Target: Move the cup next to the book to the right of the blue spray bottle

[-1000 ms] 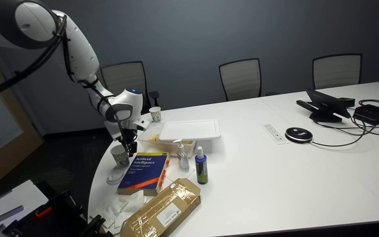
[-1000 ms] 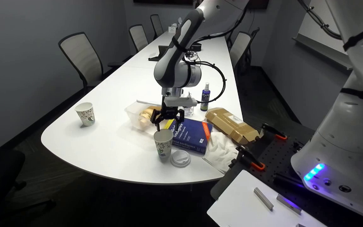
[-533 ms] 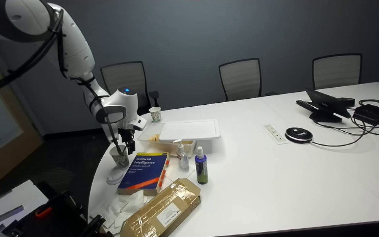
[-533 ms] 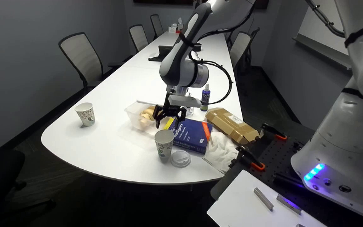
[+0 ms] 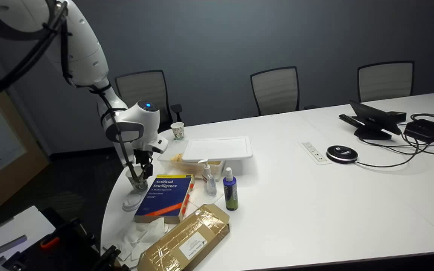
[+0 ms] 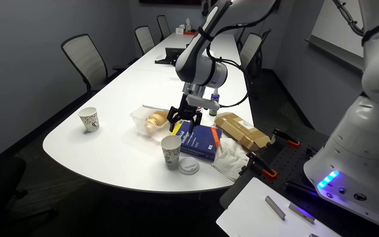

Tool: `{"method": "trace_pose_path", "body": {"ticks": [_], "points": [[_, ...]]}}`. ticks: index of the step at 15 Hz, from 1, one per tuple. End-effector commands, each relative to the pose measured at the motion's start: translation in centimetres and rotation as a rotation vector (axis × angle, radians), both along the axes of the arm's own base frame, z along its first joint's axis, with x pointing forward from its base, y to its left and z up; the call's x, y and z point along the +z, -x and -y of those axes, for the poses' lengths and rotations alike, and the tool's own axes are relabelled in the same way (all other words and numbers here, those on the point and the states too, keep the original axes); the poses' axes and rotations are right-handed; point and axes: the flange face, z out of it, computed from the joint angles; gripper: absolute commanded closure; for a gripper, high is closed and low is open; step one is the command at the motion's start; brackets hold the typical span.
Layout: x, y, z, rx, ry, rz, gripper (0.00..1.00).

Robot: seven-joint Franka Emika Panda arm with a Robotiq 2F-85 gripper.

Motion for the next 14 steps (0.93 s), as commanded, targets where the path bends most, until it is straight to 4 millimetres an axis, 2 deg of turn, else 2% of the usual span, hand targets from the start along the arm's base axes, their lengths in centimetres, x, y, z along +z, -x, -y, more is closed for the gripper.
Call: {"method": "trace_pose_path", "body": {"ticks": [1,7,14], "points": [[-0.4,-0.3,0.9,0.028,-0.040,-0.056,0.00],[-2.1,-1.9,1.4,0.078,-0.091,-0.185,0.00],[-4.0,-3.3,-0.9,0.127,-0.064,-0.226,0.00]]}}
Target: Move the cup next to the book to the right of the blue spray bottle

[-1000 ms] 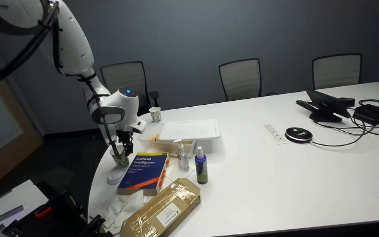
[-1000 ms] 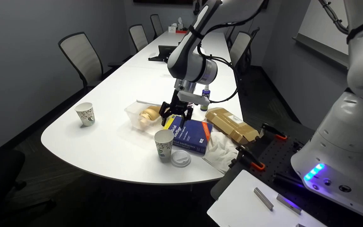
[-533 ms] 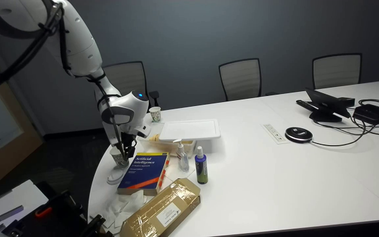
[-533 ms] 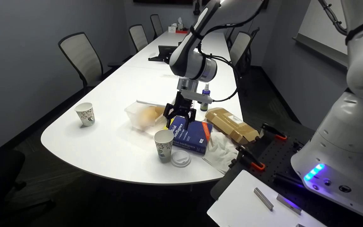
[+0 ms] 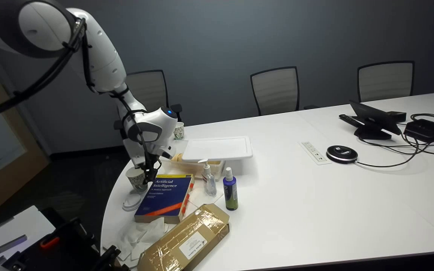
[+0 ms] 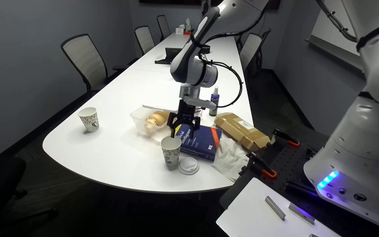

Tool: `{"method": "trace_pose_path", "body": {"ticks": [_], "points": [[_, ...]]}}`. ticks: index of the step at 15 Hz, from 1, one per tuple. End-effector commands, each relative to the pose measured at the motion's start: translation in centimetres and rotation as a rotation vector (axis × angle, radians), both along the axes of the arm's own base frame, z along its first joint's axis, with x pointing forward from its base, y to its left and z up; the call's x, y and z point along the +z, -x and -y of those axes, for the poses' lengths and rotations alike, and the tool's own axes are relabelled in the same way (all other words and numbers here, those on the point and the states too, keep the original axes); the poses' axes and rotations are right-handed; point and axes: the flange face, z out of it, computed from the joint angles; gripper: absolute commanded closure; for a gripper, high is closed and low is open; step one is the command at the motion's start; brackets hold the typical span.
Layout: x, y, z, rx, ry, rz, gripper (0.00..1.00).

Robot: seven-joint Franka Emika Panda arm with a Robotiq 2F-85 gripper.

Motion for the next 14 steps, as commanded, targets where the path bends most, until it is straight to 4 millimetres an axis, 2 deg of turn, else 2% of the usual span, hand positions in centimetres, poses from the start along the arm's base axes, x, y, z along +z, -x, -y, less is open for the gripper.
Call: {"method": "trace_pose_path", "body": {"ticks": [1,3,4,6,9,14], "points": [[-0.5,-0.6,-1.7,0.029,0.023,-0.013,0.00],[-1.0,-0.5,-2.3,0.034,0.033,-0.024,0.00],[-1.1,-0.5,-2.6,0.032,0.039,-0.026,0.25],[-1.2,-0.3,-2.9,0.020,0.057,-0.021,0.34],[-1.3,-0.3,-3.0,0.009,0.075,-0.021,0.60],[-1.1,-0.4,-3.2,0.000,0.099,-0.016,0.97]]}}
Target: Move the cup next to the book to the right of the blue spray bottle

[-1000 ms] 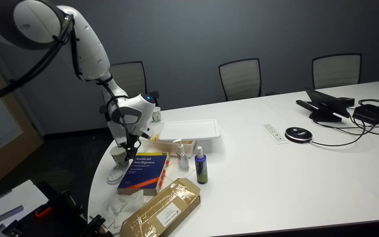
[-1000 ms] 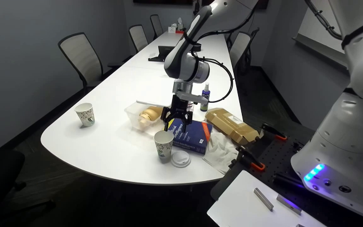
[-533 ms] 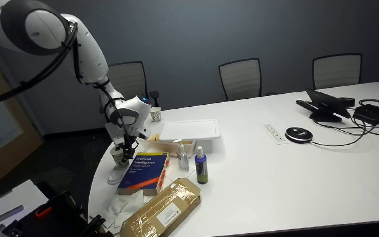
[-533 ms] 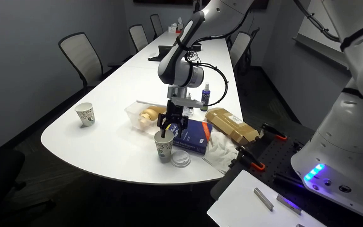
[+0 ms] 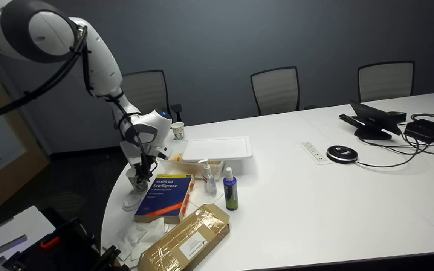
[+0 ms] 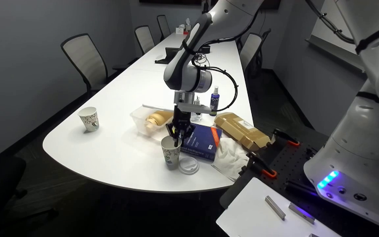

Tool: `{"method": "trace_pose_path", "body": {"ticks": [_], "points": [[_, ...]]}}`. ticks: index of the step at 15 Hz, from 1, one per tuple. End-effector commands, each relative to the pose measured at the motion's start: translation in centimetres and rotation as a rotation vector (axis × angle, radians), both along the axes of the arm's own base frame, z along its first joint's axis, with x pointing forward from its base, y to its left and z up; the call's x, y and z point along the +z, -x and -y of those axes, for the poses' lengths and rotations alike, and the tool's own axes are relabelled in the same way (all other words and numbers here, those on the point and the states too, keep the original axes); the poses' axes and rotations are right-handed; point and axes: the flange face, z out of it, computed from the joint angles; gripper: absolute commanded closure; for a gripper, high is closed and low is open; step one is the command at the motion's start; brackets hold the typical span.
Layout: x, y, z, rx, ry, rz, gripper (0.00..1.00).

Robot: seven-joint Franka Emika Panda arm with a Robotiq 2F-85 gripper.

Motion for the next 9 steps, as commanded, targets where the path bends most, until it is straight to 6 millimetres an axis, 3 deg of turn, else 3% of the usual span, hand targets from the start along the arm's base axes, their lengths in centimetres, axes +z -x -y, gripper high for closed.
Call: {"method": "trace_pose_path", "body": {"ticks": [1,6,9], "points": [[0.4,-0.4,-0.6,-0.009,0.052,0.005,1.00],[2.5,-0.3,-1.8,0.002,0.118,0.038,0.99],[5.6,-0.2,-2.5,-0.005,0.148,0.067,0.99]]}}
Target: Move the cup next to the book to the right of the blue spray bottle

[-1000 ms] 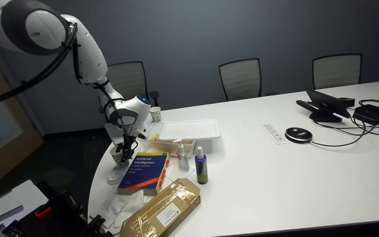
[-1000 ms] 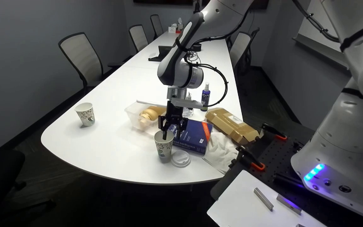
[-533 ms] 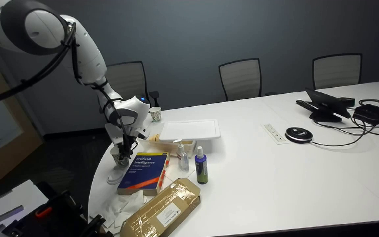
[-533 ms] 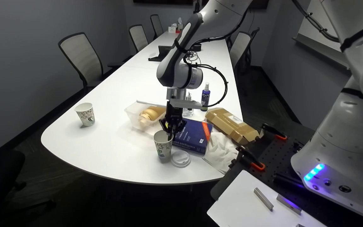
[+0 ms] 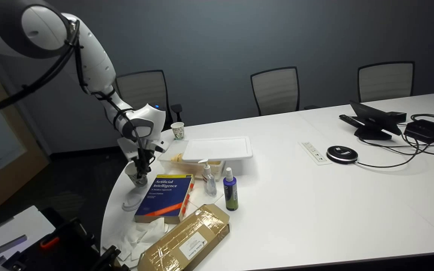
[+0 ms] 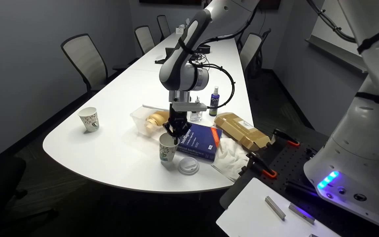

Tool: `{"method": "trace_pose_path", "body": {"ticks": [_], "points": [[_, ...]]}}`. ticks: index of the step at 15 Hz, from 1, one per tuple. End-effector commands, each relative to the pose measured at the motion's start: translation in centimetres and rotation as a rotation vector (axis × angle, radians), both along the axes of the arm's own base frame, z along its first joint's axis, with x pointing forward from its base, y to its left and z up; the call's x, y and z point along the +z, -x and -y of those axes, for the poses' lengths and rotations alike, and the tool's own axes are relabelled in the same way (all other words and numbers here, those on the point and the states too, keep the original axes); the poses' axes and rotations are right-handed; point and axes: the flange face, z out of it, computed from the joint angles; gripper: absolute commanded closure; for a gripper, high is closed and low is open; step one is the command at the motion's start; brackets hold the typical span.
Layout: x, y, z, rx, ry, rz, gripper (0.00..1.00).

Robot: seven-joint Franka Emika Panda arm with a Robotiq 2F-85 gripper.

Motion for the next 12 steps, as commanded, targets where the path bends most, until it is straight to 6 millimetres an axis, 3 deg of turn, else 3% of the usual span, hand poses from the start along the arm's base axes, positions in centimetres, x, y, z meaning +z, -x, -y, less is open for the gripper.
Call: {"method": "trace_pose_path", "body": {"ticks": [1,5,7,12], "points": [[5.2,0.5,-0.6,-0.024,0.055,0.052,0.99],[11.4,-0.1,1.8,-0.109,0.061,0.098,0.99],[14.3,-1.0,5.1,-0.165,0.081,0.129,0.99],[19.4,-2.5,16.3,-0.297,0.116,0.178,0.99]]}}
